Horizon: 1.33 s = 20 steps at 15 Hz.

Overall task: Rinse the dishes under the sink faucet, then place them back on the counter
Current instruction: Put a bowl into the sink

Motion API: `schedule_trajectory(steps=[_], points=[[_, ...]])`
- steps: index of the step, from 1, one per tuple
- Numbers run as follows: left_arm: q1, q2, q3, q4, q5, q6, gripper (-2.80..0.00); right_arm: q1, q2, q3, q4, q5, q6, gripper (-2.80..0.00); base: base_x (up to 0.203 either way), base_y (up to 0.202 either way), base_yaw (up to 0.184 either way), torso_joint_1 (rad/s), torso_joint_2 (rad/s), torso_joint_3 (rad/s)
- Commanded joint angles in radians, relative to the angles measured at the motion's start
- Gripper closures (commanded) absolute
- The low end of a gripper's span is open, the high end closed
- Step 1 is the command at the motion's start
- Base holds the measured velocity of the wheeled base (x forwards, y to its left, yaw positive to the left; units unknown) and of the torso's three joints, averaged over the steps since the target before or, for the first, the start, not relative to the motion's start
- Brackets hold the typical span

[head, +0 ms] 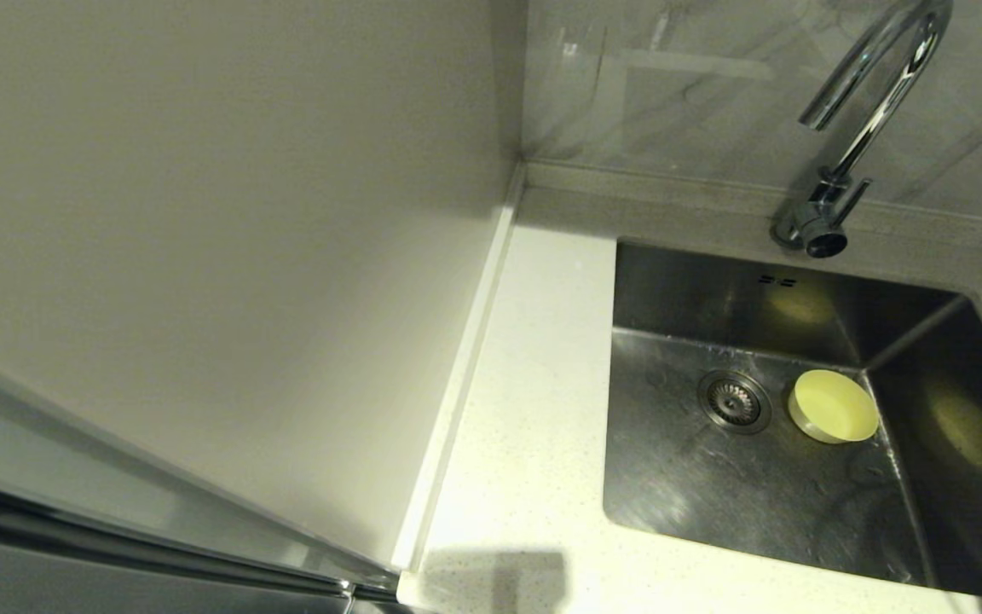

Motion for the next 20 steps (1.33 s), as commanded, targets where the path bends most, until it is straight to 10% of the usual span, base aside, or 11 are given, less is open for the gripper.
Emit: schedule_trajectory(steps=[1,2,3,14,20], points=[[0.000,-0.001,0.003,0.000,0.000,0.000,0.00,0.000,0.020,0.001,0.003,0.001,-0.002,-2.80,0.000,0.000,0.000,0.000,0.00,0.000],[0.000,0.000,0.003,0.000,0.000,0.000,0.00,0.000,0.023,0.003,0.003,0.001,-0.006,-2.80,0.000,0.000,0.000,0.000,0.00,0.000],[-0.001,0.000,0.003,0.000,0.000,0.000,0.00,0.000,0.023,0.006,0.003,0.001,-0.014,0.00,0.000,0.000,0.000,0.000,0.00,0.000],[0.000,0.000,0.003,0.000,0.000,0.000,0.00,0.013,0.004,0.018,0.002,0.014,-0.022,0.00,0.000,0.000,0.000,0.000,0.00,0.000],[-0.001,0.000,0.003,0.000,0.000,0.000,0.00,0.202,-0.116,0.057,-0.021,0.068,0.007,0.00,0.000,0.000,0.000,0.000,0.00,0.000]])
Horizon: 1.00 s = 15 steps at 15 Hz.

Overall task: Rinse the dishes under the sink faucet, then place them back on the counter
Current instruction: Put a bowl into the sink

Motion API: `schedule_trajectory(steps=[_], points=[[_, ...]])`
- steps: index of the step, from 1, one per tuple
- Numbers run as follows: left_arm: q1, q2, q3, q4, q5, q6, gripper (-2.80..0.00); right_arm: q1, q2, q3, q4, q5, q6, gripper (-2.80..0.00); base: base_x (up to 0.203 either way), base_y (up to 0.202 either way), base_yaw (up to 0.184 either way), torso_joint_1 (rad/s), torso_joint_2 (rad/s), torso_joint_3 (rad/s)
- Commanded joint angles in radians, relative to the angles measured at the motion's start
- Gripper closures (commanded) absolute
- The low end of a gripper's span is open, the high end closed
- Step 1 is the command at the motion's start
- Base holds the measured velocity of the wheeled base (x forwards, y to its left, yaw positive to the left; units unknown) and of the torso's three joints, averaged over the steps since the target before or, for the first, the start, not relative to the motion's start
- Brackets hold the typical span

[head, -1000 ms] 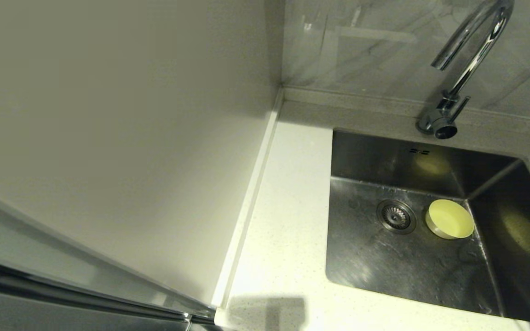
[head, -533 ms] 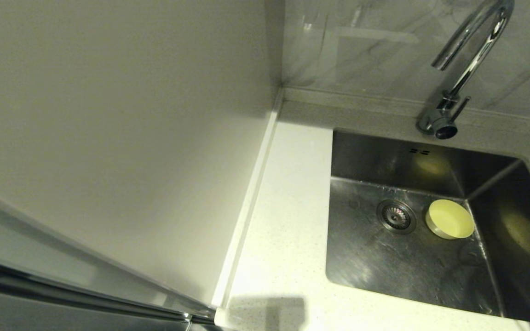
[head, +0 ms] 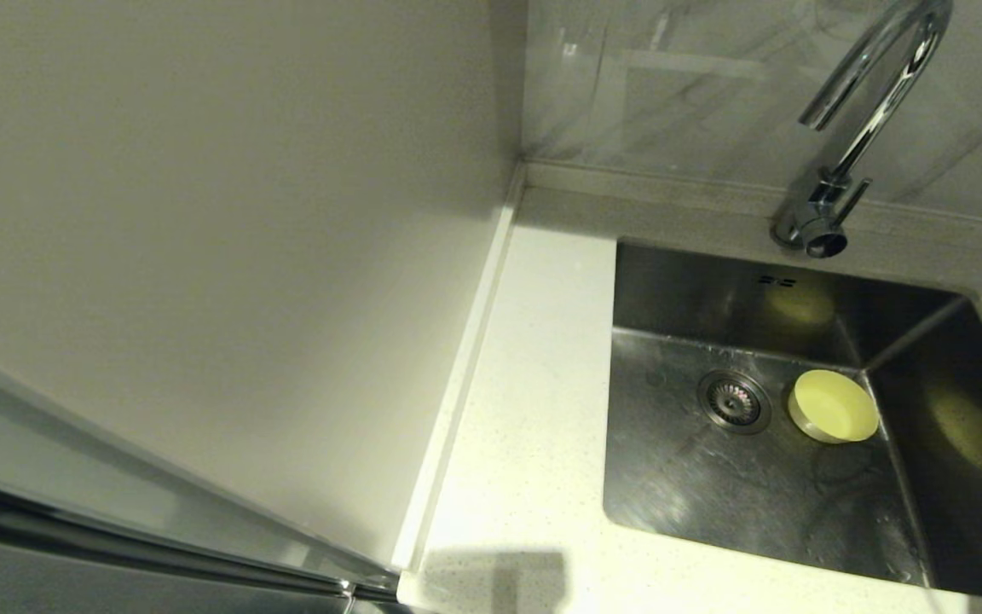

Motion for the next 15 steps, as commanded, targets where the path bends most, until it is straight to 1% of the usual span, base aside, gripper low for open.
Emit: schedule_trajectory(steps=[1,3,6,9,11,15], points=[[-0.001,0.000,0.003,0.000,0.000,-0.001,0.00,0.119,-0.090,0.050,-0.047,0.000,0.019,0.00,0.000,0.000,0.000,0.000,0.00,0.000],[0.000,0.000,0.003,0.000,0.000,-0.001,0.00,0.241,-0.154,0.169,-0.145,-0.023,0.027,0.00,0.000,0.000,0.000,0.000,0.00,0.000],[0.000,0.000,0.003,0.000,0.000,-0.001,0.00,0.420,-0.208,0.343,-0.228,-0.103,0.031,0.00,0.000,0.000,0.000,0.000,0.00,0.000],[0.000,0.000,0.003,0.000,0.000,-0.001,0.00,0.561,-0.206,0.416,-0.250,-0.159,0.033,0.00,0.000,0.000,0.000,0.000,0.00,0.000],[0.000,0.000,0.003,0.000,0.000,-0.001,0.00,0.597,-0.135,0.425,-0.283,-0.213,0.033,0.00,0.000,0.000,0.000,0.000,0.00,0.000],[0.000,0.000,0.003,0.000,0.000,-0.001,0.00,0.612,0.043,0.431,-0.444,-0.342,0.027,0.00,0.000,0.000,0.000,0.000,0.00,0.000]])
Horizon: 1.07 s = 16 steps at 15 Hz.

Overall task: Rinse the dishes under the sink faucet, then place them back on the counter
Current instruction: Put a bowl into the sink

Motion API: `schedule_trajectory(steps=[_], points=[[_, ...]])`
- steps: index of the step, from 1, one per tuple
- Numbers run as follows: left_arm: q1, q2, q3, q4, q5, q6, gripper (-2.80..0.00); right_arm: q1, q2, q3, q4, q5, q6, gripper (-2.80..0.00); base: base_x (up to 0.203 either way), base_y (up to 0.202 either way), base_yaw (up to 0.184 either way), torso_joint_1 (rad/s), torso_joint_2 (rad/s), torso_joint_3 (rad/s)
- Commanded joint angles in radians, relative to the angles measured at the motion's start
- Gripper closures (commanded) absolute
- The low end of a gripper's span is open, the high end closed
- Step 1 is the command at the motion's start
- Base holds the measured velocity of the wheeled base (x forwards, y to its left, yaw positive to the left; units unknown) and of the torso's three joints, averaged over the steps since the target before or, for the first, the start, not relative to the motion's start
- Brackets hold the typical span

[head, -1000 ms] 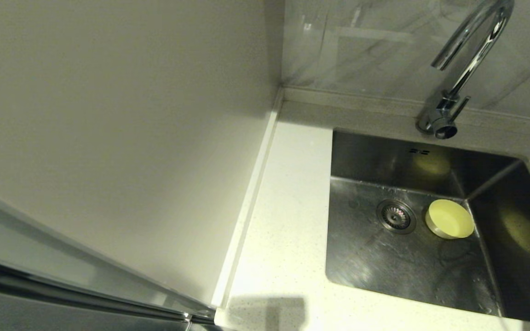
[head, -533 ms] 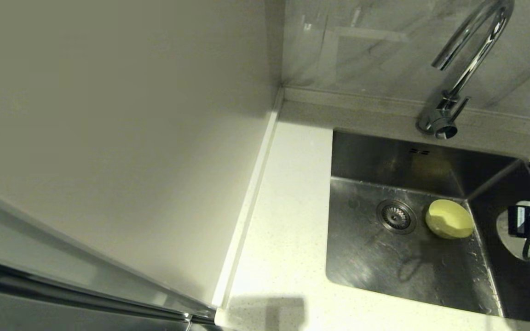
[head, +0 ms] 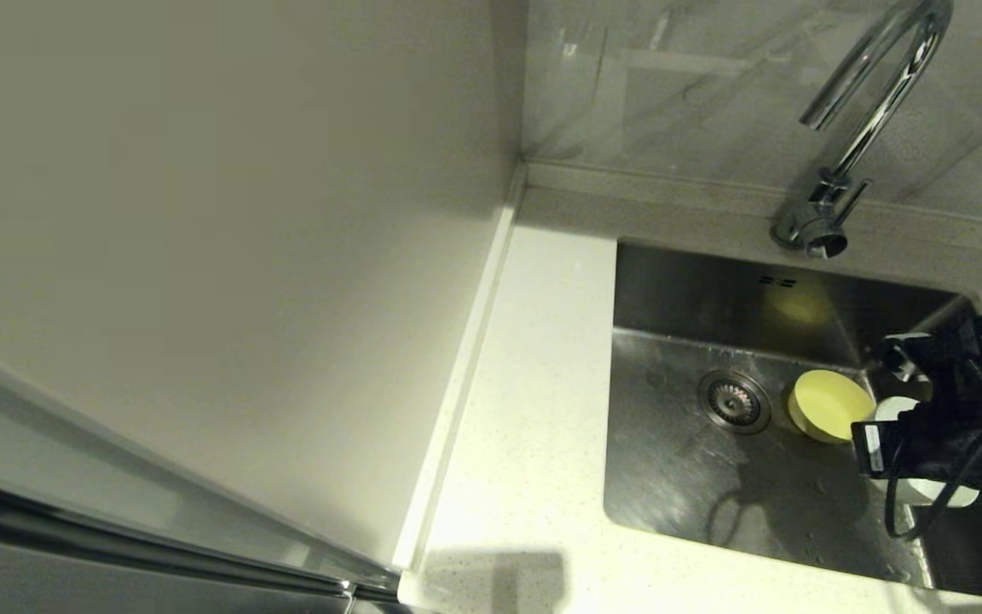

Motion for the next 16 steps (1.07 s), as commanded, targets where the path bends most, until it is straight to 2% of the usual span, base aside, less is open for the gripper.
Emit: schedule_trajectory(steps=[1,5,11,16], points=[[0.000,0.000,0.003,0.000,0.000,0.000,0.00,0.005,0.146,0.011,-0.088,-0.068,-0.004,0.00,0.000,0.000,0.000,0.000,0.00,0.000],[0.000,-0.001,0.003,0.000,0.000,0.000,0.00,0.005,0.251,0.060,-0.141,-0.147,-0.024,0.00,0.000,0.000,0.000,0.000,0.00,0.000],[0.000,0.000,0.003,0.000,0.000,0.000,0.00,0.005,0.435,0.043,-0.277,-0.157,-0.020,0.00,0.000,0.000,0.000,0.000,0.00,0.000],[-0.001,0.000,0.003,0.000,0.000,0.000,0.00,0.005,0.488,-0.043,-0.291,-0.157,0.016,0.00,0.000,0.000,0.000,0.000,0.00,0.000]])
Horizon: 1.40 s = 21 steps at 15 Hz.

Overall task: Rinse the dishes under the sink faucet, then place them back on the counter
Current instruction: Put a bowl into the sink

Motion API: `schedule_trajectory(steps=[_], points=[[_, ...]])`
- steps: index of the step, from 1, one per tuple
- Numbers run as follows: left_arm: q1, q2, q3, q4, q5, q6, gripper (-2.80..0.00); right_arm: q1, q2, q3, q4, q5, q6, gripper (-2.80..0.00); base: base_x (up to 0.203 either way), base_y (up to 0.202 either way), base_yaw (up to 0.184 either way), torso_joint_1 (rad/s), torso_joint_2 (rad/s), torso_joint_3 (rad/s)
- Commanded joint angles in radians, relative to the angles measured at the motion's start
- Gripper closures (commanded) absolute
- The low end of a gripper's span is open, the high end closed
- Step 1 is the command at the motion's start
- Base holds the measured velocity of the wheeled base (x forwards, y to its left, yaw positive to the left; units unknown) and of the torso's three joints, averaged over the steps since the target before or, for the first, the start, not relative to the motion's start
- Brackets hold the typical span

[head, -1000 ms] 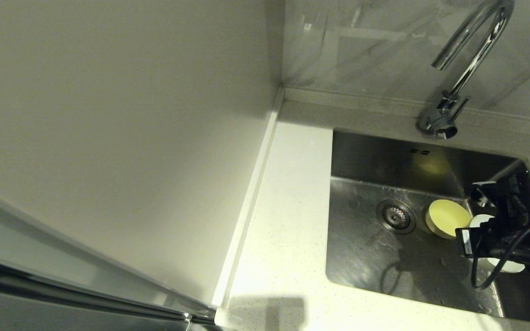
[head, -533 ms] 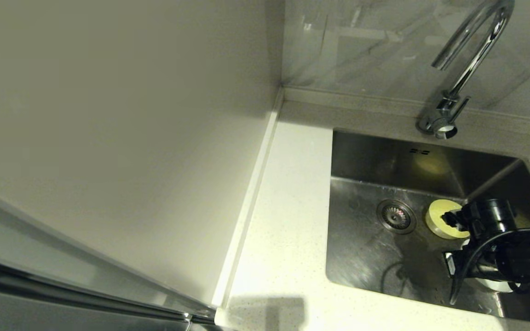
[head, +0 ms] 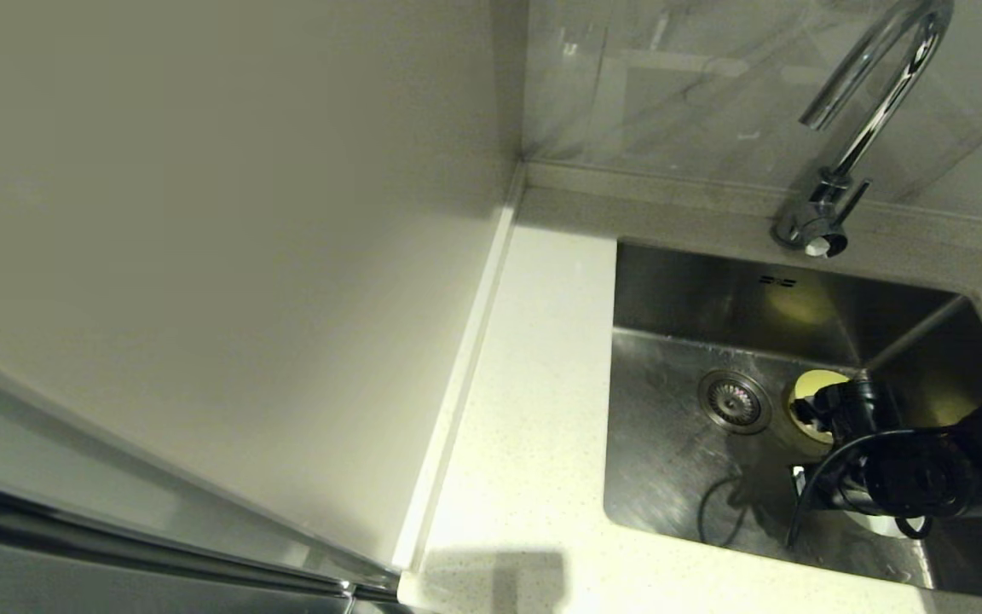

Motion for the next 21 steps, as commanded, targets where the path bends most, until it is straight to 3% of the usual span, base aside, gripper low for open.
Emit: schedule_trajectory(steps=[1,2,3,11,17,19,21], points=[[0.000,0.000,0.003,0.000,0.000,0.000,0.00,0.000,0.037,-0.026,-0.001,-0.001,0.001,0.00,0.000,0.000,0.000,0.000,0.00,0.000],[-0.001,0.000,0.003,0.000,0.000,0.000,0.00,0.000,0.045,-0.031,-0.001,-0.001,0.001,0.00,0.000,0.000,0.000,0.000,0.00,0.000],[0.000,0.000,0.003,0.000,0.000,0.000,0.00,0.000,0.053,-0.036,-0.003,-0.003,0.001,-2.80,0.000,0.000,0.000,0.000,0.00,0.000],[0.000,-0.001,0.003,0.000,0.000,0.000,0.00,-0.004,-0.111,0.000,0.005,-0.001,0.024,-2.80,0.000,0.000,0.000,0.000,0.00,0.000],[0.000,0.000,0.003,0.000,0.000,0.000,0.00,-0.018,-0.648,0.109,0.123,0.031,0.039,-2.80,0.000,0.000,0.000,0.000,0.00,0.000],[0.000,0.000,0.003,0.000,0.000,0.000,0.00,-0.090,-0.820,0.063,0.273,0.099,0.040,-2.80,0.000,0.000,0.000,0.000,0.00,0.000],[0.000,-0.001,0.003,0.000,0.000,0.000,0.00,-0.282,-0.898,-0.051,0.500,0.239,0.041,-2.80,0.000,0.000,0.000,0.000,0.00,0.000]])
